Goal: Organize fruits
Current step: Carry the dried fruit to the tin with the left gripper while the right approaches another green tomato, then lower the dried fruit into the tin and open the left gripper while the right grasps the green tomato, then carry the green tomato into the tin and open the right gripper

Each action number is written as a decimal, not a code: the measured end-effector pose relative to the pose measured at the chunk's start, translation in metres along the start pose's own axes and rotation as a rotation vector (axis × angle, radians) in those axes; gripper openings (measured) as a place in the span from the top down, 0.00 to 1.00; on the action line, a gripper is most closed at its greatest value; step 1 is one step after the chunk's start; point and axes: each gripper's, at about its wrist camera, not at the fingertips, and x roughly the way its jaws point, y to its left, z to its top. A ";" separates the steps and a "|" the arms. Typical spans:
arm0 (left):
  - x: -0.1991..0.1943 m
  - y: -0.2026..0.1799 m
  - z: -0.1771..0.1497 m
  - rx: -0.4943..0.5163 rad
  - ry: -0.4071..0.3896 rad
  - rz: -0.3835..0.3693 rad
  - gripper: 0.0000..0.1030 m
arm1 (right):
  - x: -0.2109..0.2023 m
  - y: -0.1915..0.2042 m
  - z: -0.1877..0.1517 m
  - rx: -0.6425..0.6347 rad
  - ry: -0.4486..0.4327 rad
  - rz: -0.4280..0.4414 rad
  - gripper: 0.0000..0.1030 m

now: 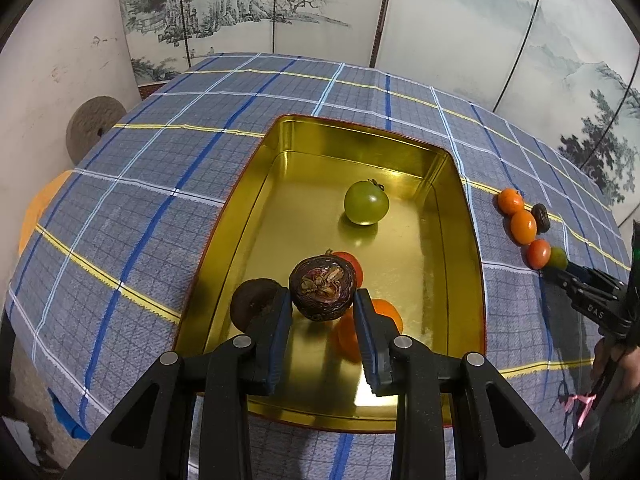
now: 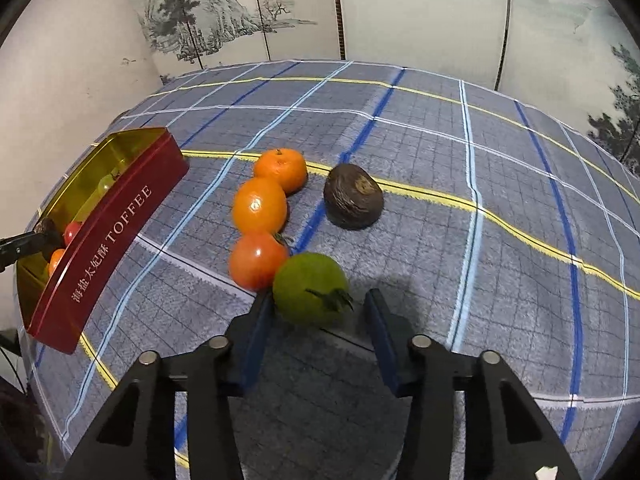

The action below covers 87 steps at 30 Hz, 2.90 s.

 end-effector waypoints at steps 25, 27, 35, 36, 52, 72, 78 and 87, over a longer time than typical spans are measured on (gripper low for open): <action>0.038 0.010 0.042 0.007 0.024 0.028 0.68 | -0.015 0.009 -0.013 0.022 -0.026 0.024 0.68; 0.043 0.012 0.043 0.003 0.035 0.028 0.68 | -0.019 0.011 -0.014 0.022 -0.031 0.029 0.68; 0.057 0.015 0.044 -0.001 0.063 0.032 0.68 | -0.026 0.017 -0.012 0.008 -0.040 0.021 0.68; 0.057 0.015 0.044 -0.001 0.065 0.032 0.68 | -0.026 0.017 -0.012 0.007 -0.041 0.020 0.68; 0.050 0.016 0.037 0.022 0.044 0.058 0.68 | -0.026 0.031 -0.012 -0.020 -0.035 0.021 0.68; -0.014 0.016 0.016 0.053 -0.110 0.132 0.44 | -0.037 0.096 0.018 -0.147 -0.080 0.095 0.68; -0.030 0.023 0.006 0.039 -0.145 0.165 0.36 | -0.037 0.123 0.028 -0.196 -0.092 0.128 0.67; -0.045 0.044 -0.012 -0.022 -0.148 0.185 0.34 | -0.026 0.162 0.039 -0.256 -0.091 0.178 0.67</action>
